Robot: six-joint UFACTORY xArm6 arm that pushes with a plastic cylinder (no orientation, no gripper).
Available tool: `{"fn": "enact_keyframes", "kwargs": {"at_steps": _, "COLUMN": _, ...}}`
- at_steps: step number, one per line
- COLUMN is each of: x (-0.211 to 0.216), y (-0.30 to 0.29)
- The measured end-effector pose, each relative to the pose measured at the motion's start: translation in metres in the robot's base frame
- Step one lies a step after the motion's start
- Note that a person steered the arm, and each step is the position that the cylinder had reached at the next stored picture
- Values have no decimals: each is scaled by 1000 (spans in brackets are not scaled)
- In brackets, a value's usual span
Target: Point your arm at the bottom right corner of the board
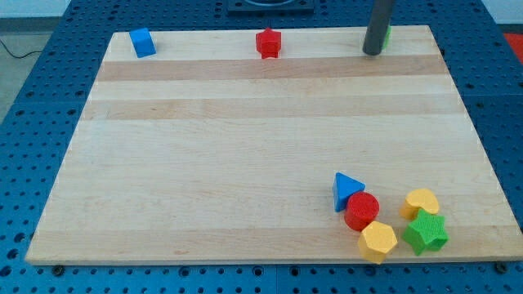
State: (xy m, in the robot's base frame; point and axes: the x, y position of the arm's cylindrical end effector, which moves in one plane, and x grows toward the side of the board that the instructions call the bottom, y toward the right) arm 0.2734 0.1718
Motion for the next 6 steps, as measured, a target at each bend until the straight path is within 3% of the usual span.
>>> {"fn": "enact_keyframes", "kwargs": {"at_steps": 2, "x": 75, "y": -7}}
{"fn": "enact_keyframes", "kwargs": {"at_steps": 4, "x": 74, "y": -7}}
{"fn": "enact_keyframes", "kwargs": {"at_steps": 5, "x": 66, "y": 24}}
{"fn": "enact_keyframes", "kwargs": {"at_steps": 6, "x": 71, "y": 121}}
